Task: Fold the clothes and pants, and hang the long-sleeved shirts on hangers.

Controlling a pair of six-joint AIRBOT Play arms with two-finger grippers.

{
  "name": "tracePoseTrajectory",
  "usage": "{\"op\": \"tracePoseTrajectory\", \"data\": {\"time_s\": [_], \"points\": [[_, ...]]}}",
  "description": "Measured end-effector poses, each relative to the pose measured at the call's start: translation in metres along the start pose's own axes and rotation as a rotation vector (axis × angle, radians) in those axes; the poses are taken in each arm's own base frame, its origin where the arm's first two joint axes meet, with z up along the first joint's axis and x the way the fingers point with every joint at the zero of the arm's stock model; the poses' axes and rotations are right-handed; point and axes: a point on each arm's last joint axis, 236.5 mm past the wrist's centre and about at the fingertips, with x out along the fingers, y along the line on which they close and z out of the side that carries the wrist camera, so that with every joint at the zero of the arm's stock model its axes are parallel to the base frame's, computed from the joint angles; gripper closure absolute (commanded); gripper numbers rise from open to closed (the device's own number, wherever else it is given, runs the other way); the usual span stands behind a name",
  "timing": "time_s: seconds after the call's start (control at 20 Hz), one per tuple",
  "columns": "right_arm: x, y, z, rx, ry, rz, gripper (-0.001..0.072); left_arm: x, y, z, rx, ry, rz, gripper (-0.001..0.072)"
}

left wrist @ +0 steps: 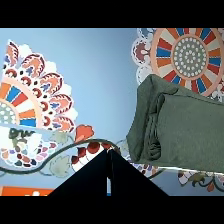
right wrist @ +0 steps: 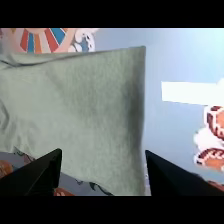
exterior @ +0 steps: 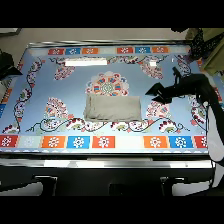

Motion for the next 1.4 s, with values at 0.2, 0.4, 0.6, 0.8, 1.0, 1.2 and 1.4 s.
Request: {"op": "tracePoseTrajectory", "data": {"time_s": [0.2,0.4,0.6,0.8,1.0,1.2,1.4], "points": [[0.035,-0.024,-0.018,0.027,0.078,0.018,0.0114,0.000,0.000,0.000,0.000,0.001,0.000,0.0689],[0.060,-0.029,-0.032,0.030,0.134,0.034,0.0179,0.000,0.000,0.000,0.000,0.001,0.001,0.0689],[0.080,-0.024,-0.043,0.018,0.168,0.035,0.0297,0.000,0.000,0.000,0.000,0.002,0.001,0.0689],[0.091,-0.018,-0.050,-0.002,0.185,0.029,0.0580,0.000,0.000,-0.001,0.000,0.002,0.001,0.0688],[0.092,-0.013,-0.051,0.002,0.186,0.025,0.0679,0.000,0.001,0.000,0.000,0.002,0.002,0.0688],[0.075,0.003,-0.036,-0.011,0.138,0.013,0.0680,0.000,0.001,0.000,0.000,0.002,0.002,0.0689],[0.049,0.015,-0.004,-0.044,0.067,-0.062,0.0680,0.000,0.001,-0.001,0.000,0.003,0.002,0.0688]]}}
